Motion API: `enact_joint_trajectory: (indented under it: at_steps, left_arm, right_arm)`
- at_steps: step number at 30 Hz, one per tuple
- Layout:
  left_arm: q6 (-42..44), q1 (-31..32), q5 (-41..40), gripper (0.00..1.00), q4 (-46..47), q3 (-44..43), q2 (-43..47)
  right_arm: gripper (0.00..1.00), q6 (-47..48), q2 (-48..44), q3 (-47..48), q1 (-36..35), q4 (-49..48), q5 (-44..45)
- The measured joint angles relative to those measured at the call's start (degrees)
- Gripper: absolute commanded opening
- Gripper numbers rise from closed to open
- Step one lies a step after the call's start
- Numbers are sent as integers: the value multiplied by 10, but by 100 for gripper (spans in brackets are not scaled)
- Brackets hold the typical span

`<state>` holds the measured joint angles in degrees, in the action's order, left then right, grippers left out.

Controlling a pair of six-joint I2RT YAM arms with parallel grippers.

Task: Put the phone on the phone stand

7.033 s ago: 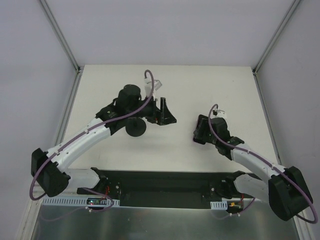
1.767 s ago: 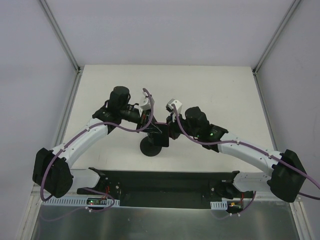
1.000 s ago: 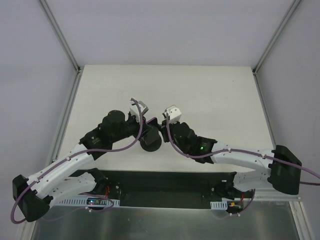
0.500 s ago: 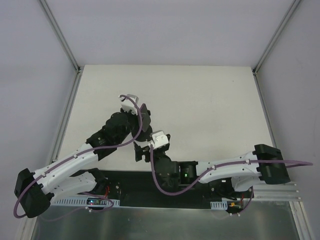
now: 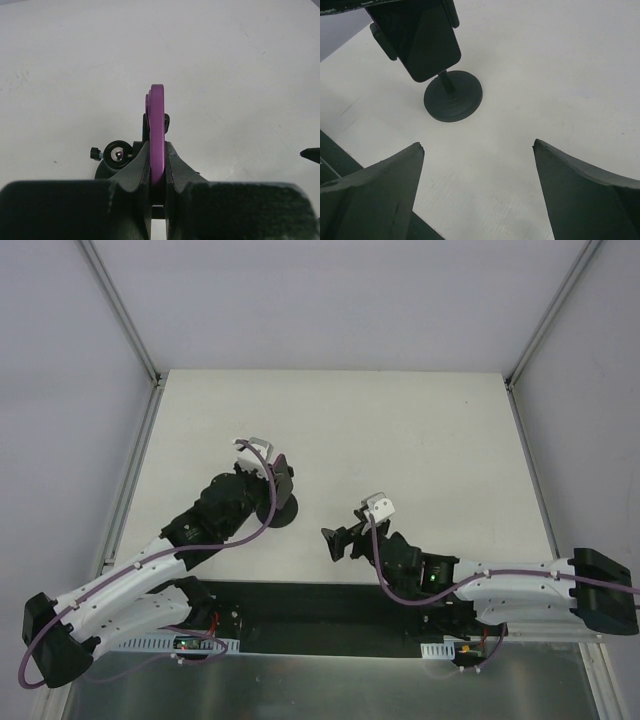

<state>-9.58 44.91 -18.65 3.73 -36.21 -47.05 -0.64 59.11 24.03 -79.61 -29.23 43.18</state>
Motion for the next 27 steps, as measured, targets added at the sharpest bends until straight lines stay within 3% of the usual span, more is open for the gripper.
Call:
enact_joint_trajectory:
  at_steps: [9,19,27]
  left_arm:
    - [105,-21,-56,0,-51,-1,40]
    - [192,-309,6,0,-85,9,86]
    - [211,-514,185,0,-30,25,71]
  right_arm:
    - [93,-20,-48,-27,33,5,-86]
    - [93,-15,-90,-48,38,14,-120]
    - [93,-5,-146,-73,48,17,-144]
